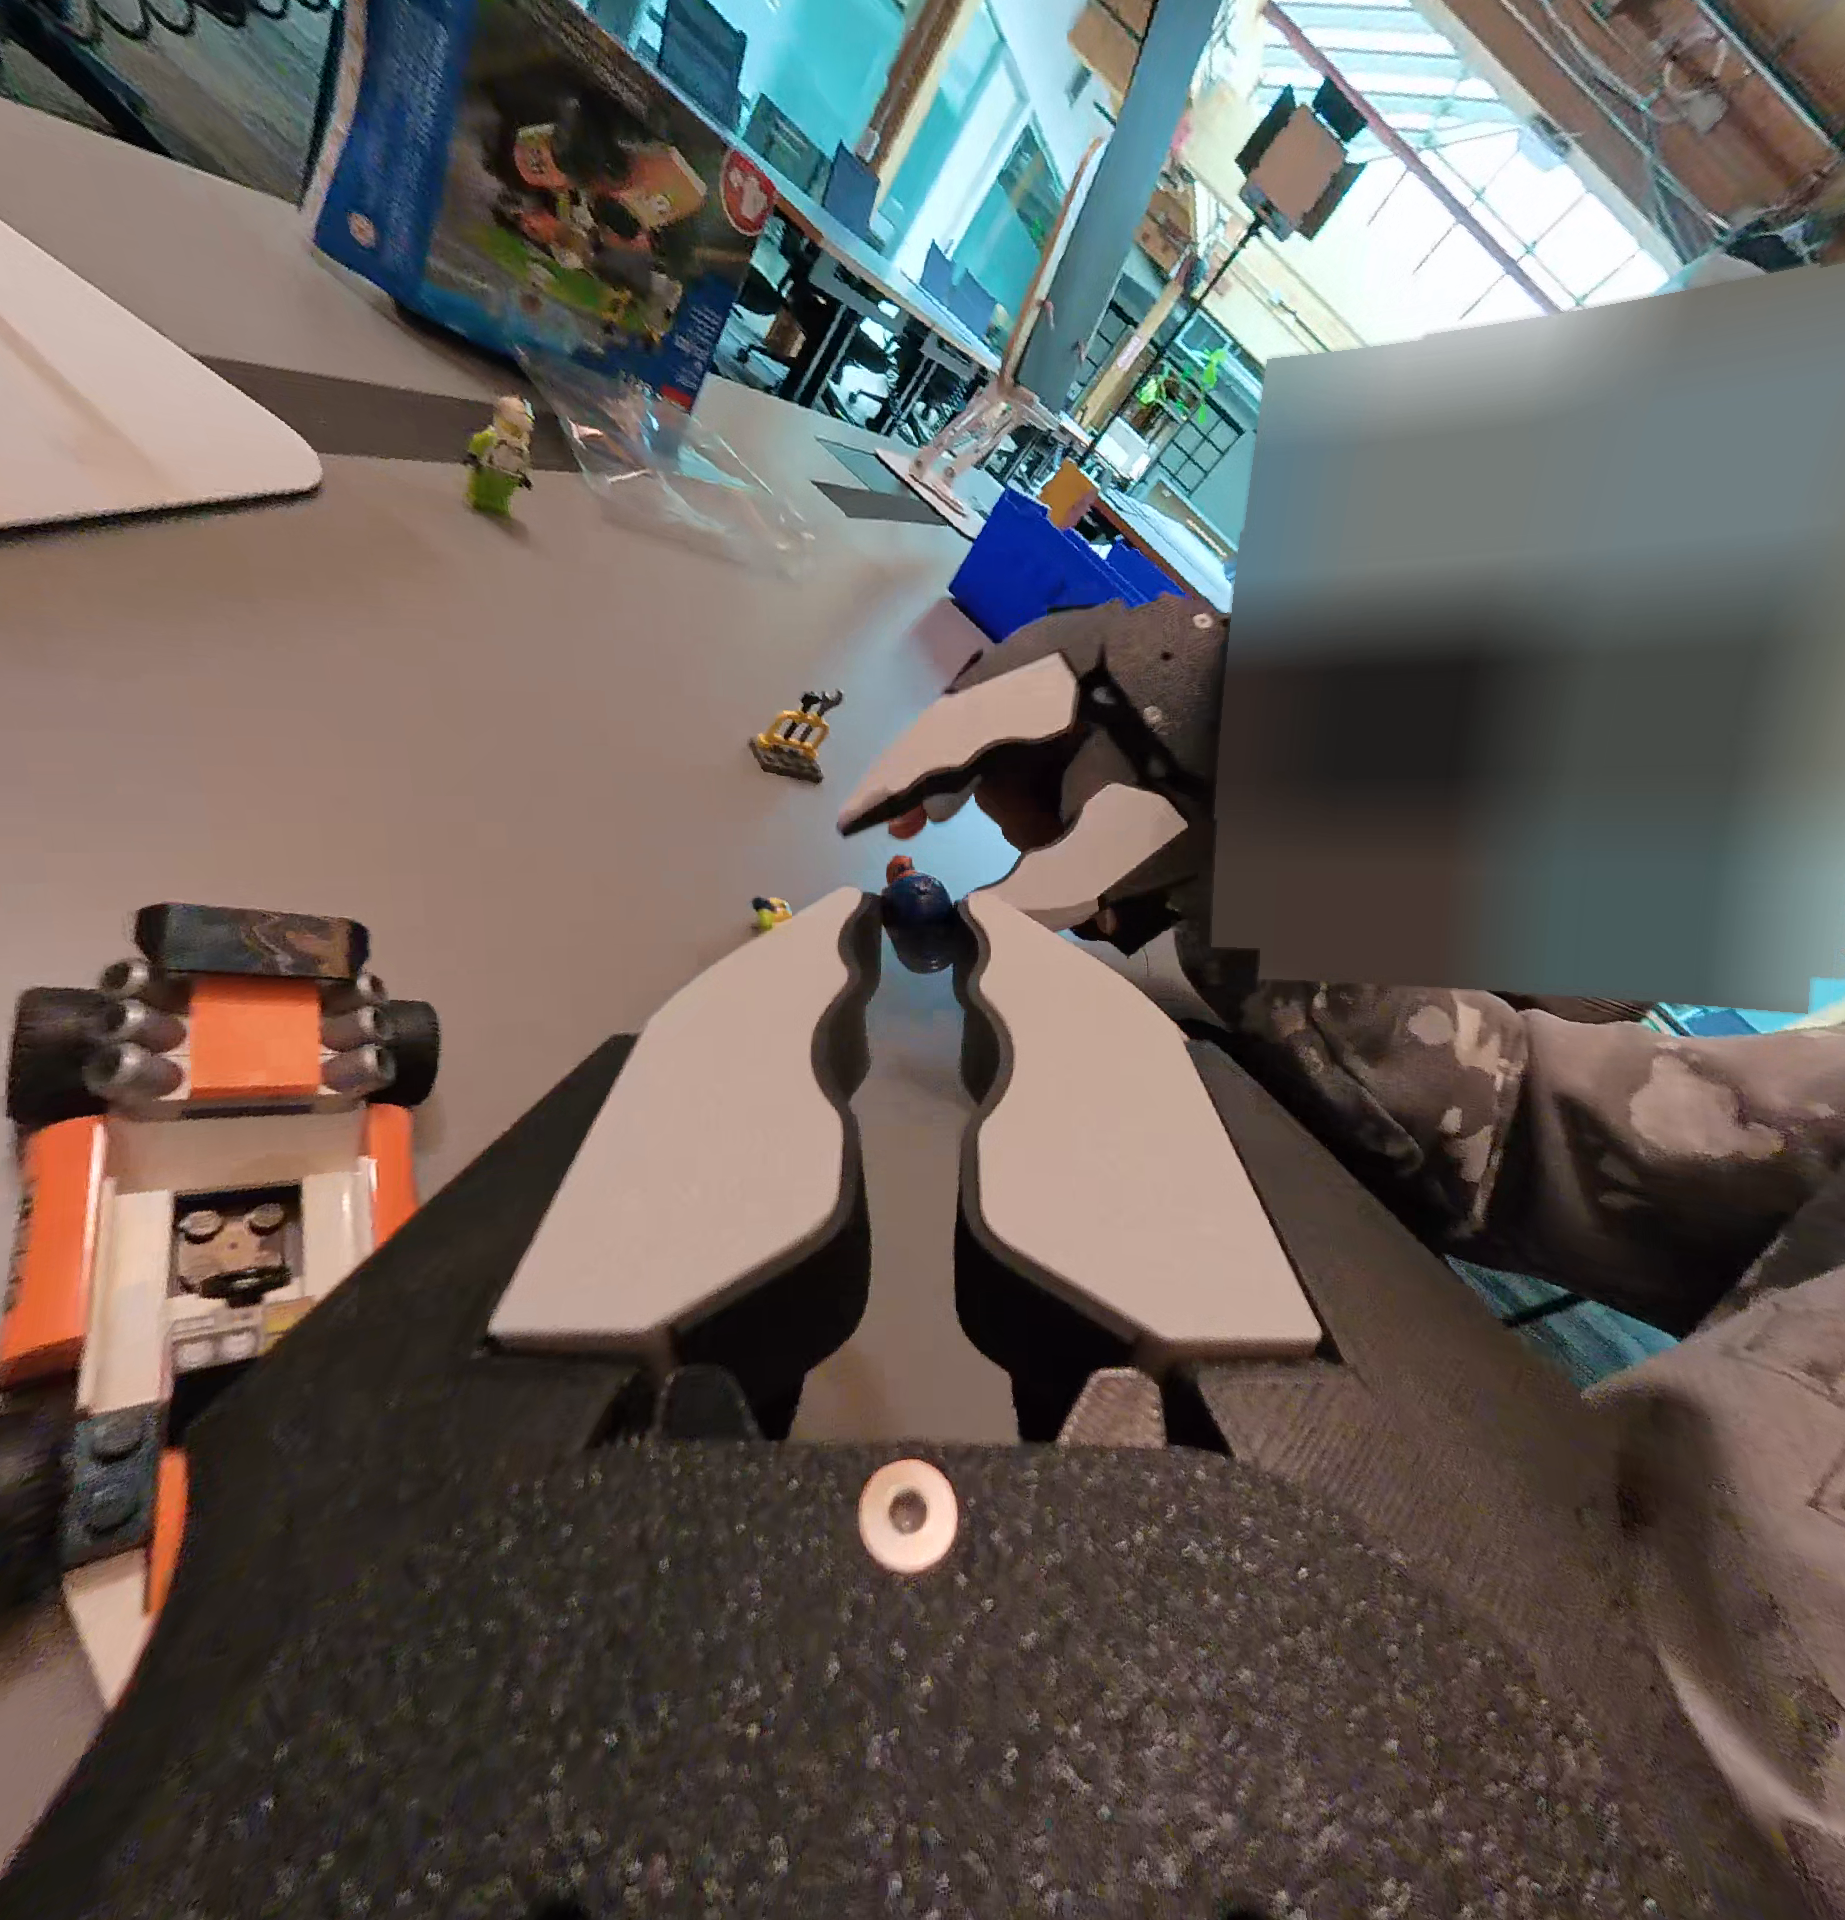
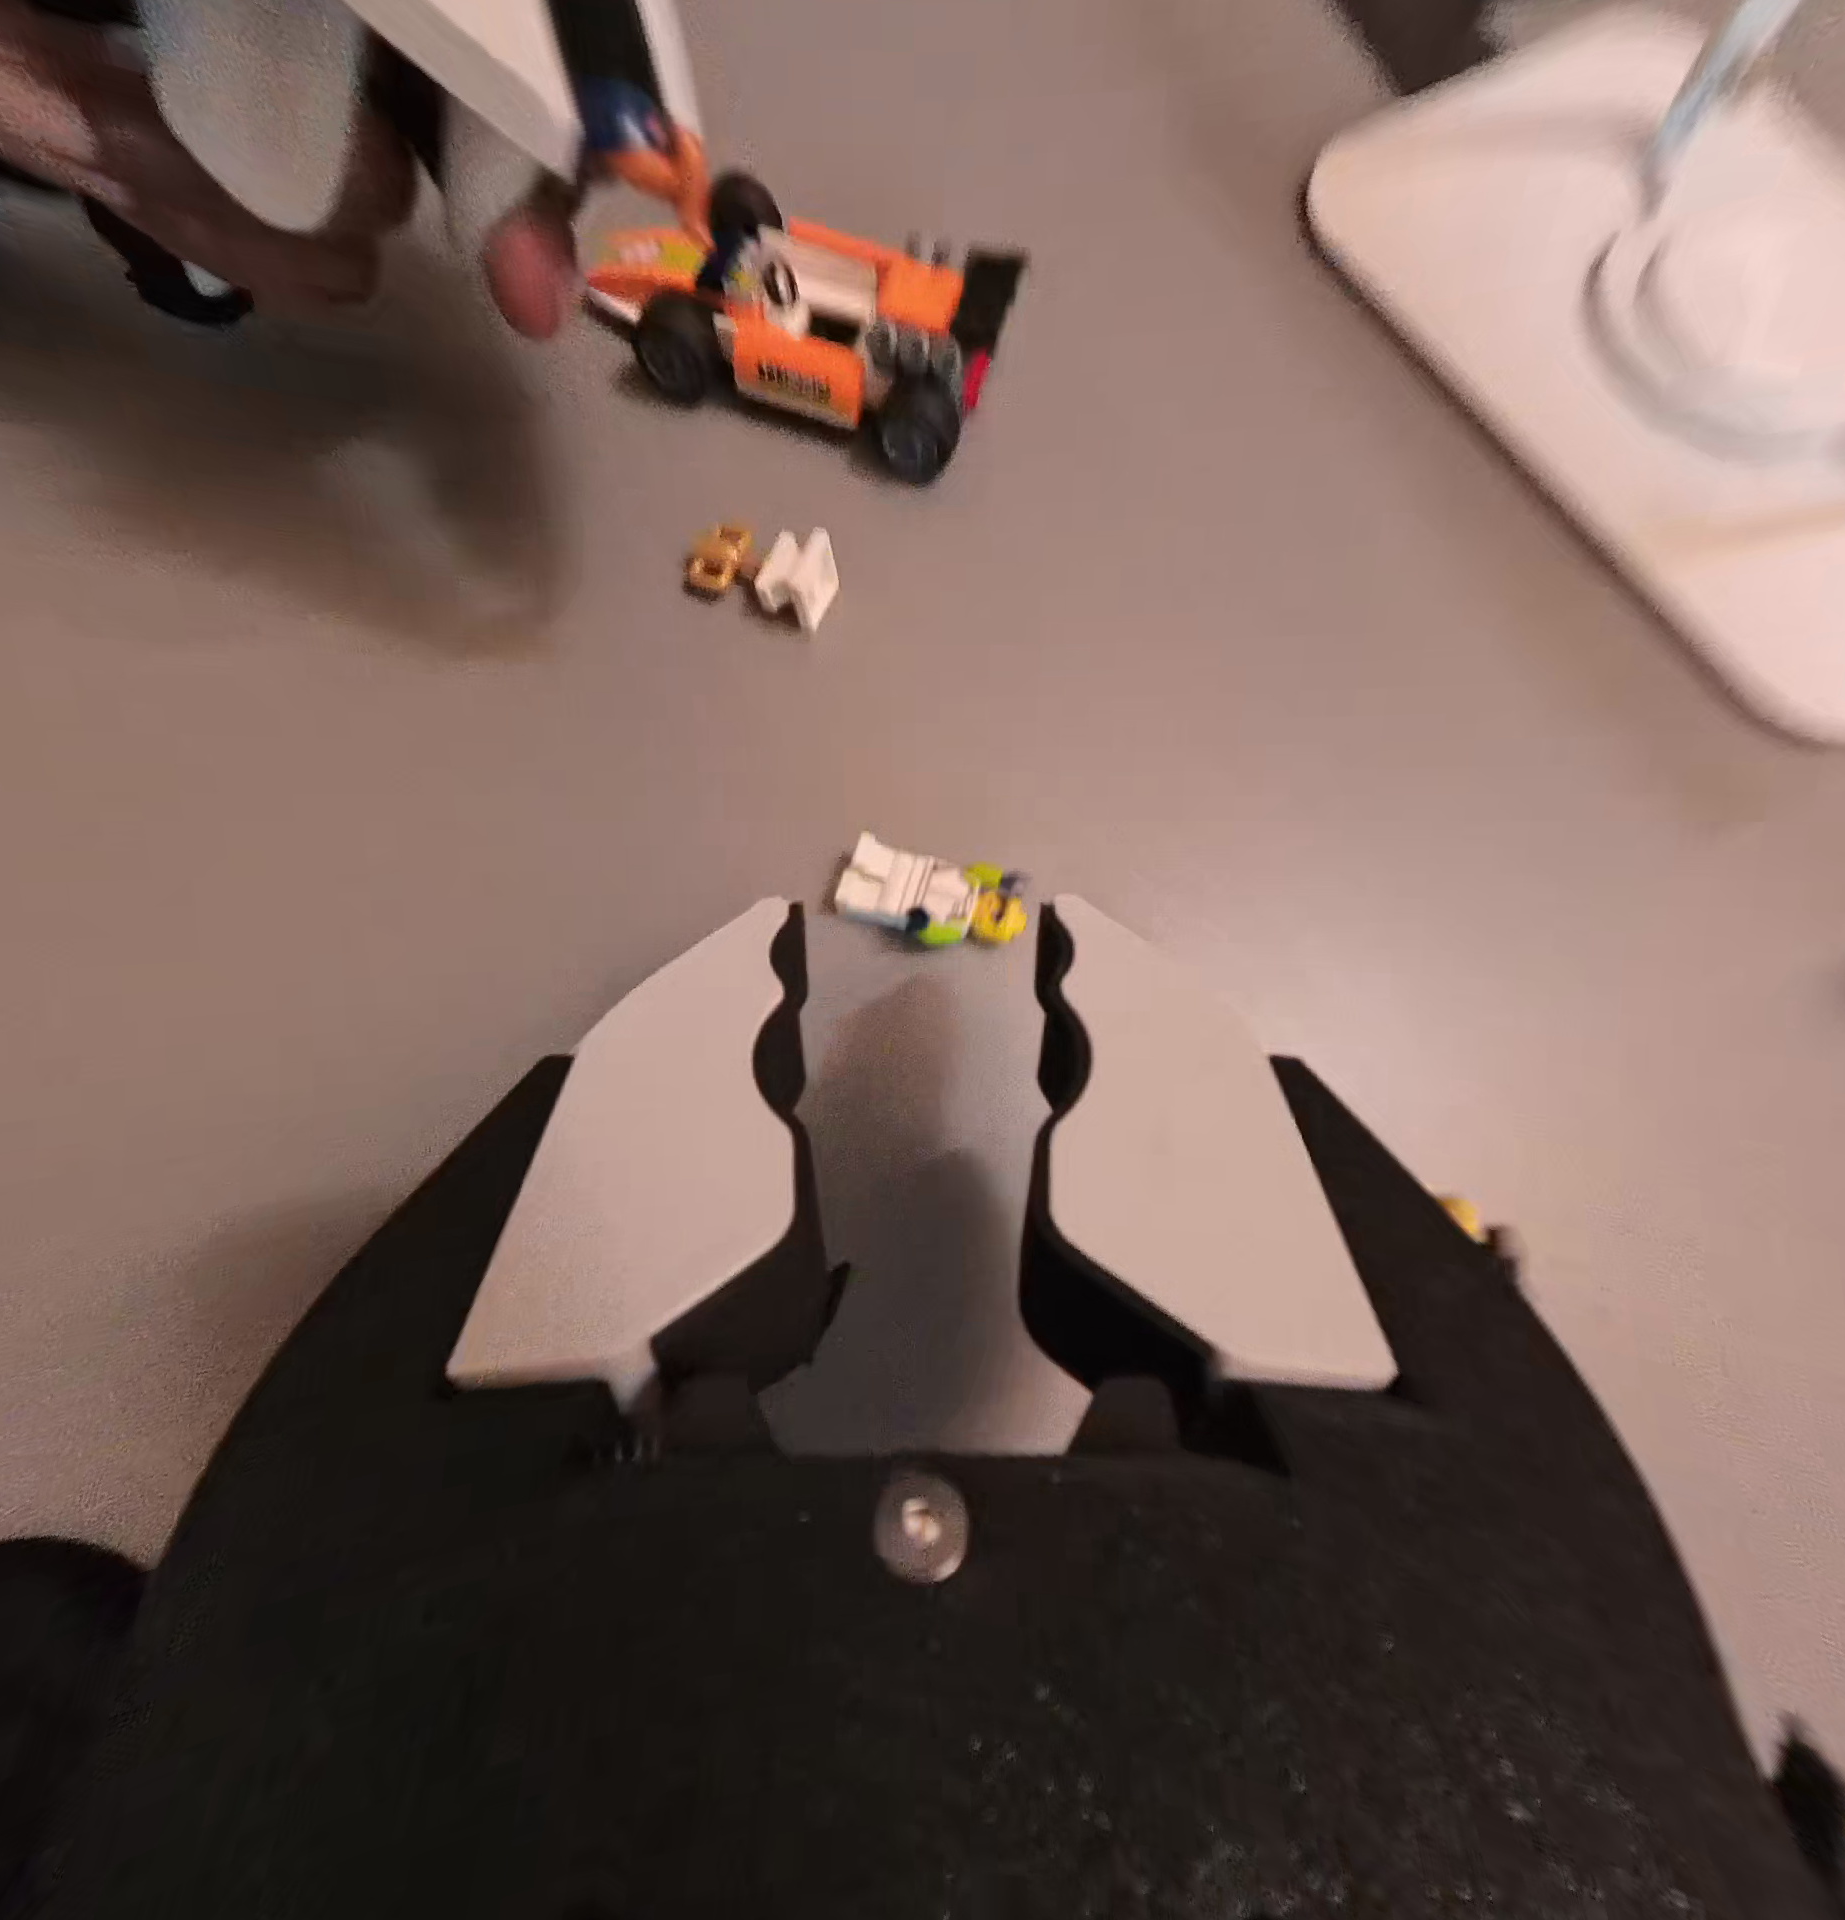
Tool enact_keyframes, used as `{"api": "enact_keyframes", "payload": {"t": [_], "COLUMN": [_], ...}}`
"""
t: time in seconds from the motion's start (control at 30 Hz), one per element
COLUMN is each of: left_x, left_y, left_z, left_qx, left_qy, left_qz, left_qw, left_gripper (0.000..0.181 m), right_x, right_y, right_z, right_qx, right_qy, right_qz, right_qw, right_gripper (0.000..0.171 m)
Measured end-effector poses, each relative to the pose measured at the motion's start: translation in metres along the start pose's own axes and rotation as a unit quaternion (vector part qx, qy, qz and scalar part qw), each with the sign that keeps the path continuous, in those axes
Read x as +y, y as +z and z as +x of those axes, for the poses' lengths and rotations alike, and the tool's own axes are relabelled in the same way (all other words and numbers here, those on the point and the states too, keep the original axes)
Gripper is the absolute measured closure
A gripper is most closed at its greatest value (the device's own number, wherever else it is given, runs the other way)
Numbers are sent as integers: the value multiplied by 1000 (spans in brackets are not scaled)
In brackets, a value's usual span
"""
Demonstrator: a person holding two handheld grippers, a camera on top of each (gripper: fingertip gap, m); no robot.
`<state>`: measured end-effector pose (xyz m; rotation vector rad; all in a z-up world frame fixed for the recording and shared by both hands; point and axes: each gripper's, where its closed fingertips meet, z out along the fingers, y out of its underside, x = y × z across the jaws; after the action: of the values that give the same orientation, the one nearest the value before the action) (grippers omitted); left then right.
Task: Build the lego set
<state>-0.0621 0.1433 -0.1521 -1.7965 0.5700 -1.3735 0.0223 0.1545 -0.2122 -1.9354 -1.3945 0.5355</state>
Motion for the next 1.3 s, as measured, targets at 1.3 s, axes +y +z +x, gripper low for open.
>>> {"api": "enact_keyframes", "payload": {"t": [1.3], "left_x": [35], "left_y": [19], "left_z": [-1], "left_qx": [-17], "left_qy": [9], "left_qz": [-85], "left_qw": [996], "left_gripper": [168], "right_x": [-9], "right_y": [22], "right_z": [-53], "right_qx": [159], "right_qy": [-486], "right_qz": [-30], "right_qw": [859], "right_gripper": [128]}}
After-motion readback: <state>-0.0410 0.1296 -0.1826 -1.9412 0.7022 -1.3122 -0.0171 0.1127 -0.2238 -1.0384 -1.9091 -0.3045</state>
